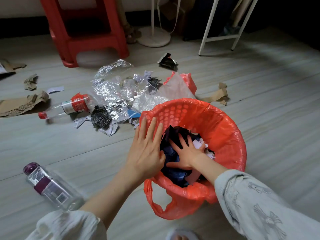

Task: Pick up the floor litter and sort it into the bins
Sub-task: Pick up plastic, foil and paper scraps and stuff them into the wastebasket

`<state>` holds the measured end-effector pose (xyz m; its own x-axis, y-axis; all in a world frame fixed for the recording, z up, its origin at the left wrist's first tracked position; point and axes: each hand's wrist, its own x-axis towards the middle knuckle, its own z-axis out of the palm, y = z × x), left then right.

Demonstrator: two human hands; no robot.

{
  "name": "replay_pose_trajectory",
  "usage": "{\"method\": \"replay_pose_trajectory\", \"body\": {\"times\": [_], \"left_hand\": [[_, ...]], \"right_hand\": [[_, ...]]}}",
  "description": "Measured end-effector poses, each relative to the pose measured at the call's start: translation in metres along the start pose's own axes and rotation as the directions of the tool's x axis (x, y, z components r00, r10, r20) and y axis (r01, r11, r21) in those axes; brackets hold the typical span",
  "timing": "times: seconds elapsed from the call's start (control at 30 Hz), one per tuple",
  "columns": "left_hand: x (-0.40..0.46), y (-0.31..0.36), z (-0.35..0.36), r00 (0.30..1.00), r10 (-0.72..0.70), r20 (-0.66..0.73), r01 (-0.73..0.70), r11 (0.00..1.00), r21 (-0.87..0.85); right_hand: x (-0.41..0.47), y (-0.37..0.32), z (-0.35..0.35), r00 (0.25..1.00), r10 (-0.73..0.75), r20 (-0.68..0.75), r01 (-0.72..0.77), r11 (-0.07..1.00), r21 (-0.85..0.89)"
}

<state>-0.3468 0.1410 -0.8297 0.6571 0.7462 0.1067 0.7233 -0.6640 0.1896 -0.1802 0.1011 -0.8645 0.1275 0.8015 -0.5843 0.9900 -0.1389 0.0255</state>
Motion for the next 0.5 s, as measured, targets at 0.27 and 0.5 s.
{"method": "replay_pose_trajectory", "body": {"times": [0.27,0.5], "left_hand": [[-0.001,0.000,-0.006,0.996,-0.039,0.083,0.044,0.997,-0.064],[0.002,-0.002,-0.008,0.968,-0.059,0.245,0.078,0.995,-0.065]], "right_hand": [[0.016,-0.003,0.010,0.993,0.044,0.106,-0.048,0.998,0.040],[-0.008,0.001,-0.011,0.994,0.022,0.106,-0.028,0.998,0.064]]}}
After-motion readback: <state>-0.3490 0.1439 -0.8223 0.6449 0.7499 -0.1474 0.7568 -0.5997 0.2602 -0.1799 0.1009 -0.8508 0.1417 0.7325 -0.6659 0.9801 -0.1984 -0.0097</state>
